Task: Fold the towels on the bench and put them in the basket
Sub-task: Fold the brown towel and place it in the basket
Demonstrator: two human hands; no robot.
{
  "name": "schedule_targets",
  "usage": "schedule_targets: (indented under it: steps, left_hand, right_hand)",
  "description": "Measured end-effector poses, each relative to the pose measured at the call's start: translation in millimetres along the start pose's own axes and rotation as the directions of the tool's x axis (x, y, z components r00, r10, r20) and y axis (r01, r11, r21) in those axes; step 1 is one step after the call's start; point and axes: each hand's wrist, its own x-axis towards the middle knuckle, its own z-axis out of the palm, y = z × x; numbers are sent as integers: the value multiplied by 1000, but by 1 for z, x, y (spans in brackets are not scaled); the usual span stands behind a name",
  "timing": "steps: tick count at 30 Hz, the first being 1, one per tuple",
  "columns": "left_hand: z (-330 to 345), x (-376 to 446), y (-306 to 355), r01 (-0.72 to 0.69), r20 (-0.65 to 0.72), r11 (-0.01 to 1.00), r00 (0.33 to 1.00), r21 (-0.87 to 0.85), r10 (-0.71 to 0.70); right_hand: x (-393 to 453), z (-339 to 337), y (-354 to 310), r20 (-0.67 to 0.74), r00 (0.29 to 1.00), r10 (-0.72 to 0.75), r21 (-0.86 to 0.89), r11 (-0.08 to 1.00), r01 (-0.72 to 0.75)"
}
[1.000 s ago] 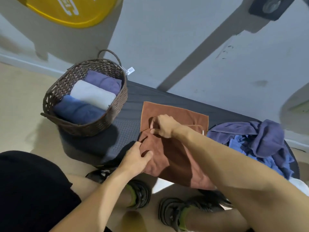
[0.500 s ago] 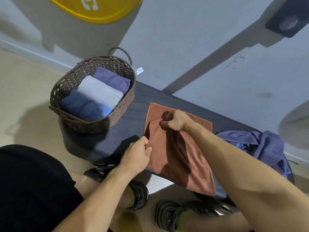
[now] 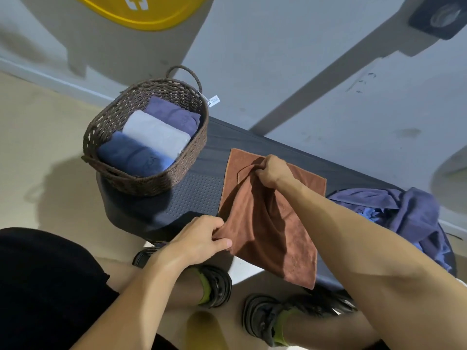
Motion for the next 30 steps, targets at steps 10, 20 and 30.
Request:
schedule_targets:
  steps: [10,20,30]
  left_hand:
    - [-8,6,-7,215,-112,974,972,70,-207]
    - [-11,12,-11,414,-33,908,910,57,-413]
    - [-17,13,-13,447,120,889,881,101,-457]
  right_hand:
    - [14,-3,-15,-26,997,67,-28,997,-68]
    - [34,1,-33,-4,989,-146,144,979,145]
    - [42,3,-41,-68,977,-200,143,968,208]
